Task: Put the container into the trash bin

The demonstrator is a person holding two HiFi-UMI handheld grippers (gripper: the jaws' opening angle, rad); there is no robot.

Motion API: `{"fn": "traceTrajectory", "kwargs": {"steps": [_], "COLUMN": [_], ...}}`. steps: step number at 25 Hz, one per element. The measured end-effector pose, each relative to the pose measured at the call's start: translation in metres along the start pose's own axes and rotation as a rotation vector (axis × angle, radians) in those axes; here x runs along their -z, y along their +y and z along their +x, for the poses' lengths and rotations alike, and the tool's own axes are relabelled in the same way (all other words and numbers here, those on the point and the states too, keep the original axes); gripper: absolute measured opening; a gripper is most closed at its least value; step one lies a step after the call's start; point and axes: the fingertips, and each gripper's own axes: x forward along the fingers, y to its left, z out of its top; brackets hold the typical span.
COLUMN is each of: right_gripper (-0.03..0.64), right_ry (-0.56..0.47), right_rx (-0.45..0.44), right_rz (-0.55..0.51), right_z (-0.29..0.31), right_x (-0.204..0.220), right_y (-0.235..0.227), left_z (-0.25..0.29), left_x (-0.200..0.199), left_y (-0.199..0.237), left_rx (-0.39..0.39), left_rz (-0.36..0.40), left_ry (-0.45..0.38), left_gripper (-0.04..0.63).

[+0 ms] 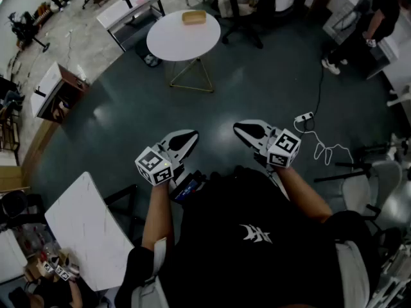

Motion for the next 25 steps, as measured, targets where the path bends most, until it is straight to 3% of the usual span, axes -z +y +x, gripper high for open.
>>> {"fn": "traceTrajectory", "kwargs": {"steps": [25], "right_gripper": [0.044], "right_ry": [0.008], "right_rx": [0.083], "right_rz": [-0.007], "right_z": [0.007], "right_x": [-0.003], "right_y": [-0.012], "left_z": [-0.023], "left_x": [0.002], "left_y": [0.032], "left_rx": [-0.035], "left_rz": [-0.055], "left_ry": [-0.019], "left_gripper": [0.005]}}
